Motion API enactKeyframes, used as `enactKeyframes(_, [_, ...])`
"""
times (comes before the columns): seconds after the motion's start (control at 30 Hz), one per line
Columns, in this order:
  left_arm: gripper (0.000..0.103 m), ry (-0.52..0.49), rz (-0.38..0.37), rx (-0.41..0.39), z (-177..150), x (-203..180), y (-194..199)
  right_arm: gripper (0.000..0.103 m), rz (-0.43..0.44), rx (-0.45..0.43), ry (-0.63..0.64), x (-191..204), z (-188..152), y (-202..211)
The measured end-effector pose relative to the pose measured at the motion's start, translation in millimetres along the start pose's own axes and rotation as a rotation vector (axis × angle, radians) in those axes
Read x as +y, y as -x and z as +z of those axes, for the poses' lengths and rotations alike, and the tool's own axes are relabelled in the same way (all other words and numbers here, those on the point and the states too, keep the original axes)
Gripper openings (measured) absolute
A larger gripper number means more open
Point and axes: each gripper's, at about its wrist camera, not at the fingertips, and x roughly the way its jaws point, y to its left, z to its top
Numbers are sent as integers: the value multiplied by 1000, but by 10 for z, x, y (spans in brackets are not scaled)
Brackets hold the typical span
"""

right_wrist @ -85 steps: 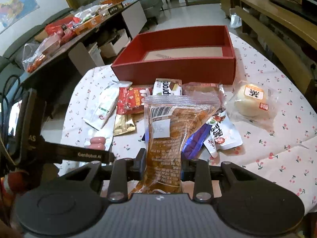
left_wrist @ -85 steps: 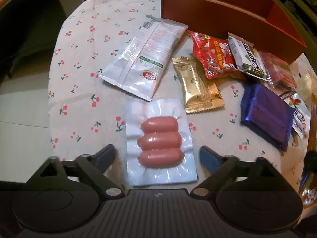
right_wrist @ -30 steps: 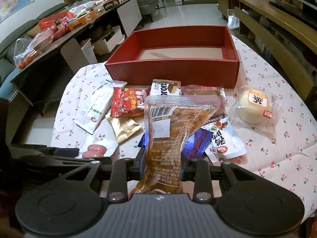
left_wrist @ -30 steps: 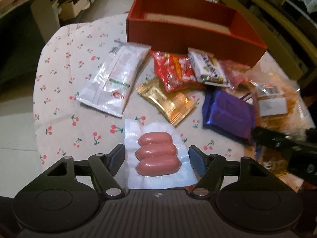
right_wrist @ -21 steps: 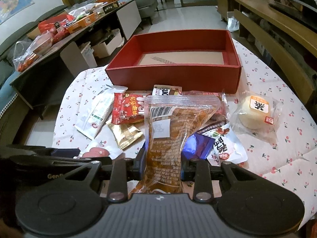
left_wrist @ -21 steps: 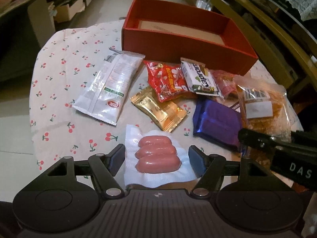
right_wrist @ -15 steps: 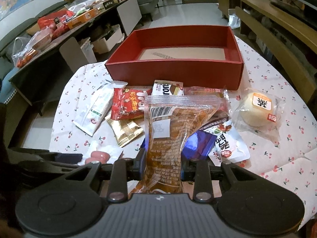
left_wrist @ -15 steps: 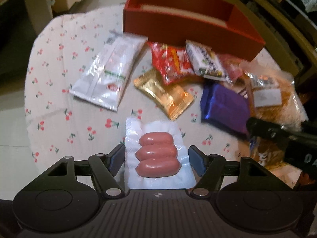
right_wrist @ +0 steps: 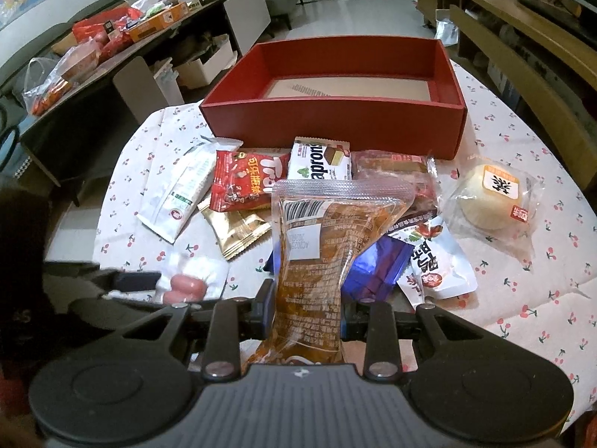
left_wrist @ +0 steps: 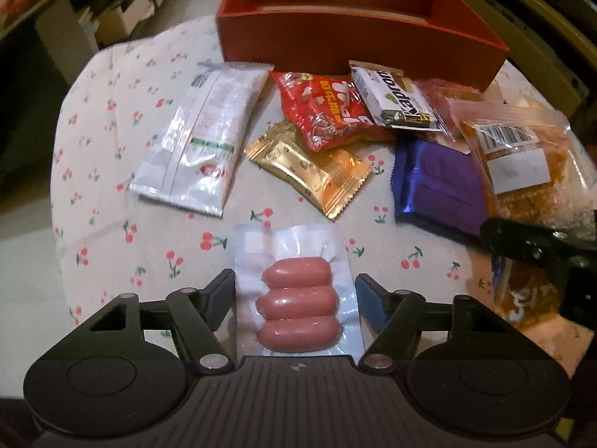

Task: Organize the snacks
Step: 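Lift the brown bread bag with the right gripper while the left gripper lifts the sausage pack, then carry the bread bag and sausage pack over the red box with both grippers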

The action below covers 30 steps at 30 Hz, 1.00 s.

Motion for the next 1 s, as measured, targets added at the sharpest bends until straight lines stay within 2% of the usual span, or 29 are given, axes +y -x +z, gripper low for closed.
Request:
enactKeyframes(0.13, [74, 34, -22, -6, -18, 69, 83, 44, 3, -20, 2, 18, 6, 40])
enactKeyframes(0.57, [75, 66, -159, -120, 184, 43, 445, 44, 0, -77, -29, -13, 150, 124])
enactKeyframes(1.0, [75, 69, -190, -236, 933, -9, 491, 44, -28, -152, -95, -172, 704, 76])
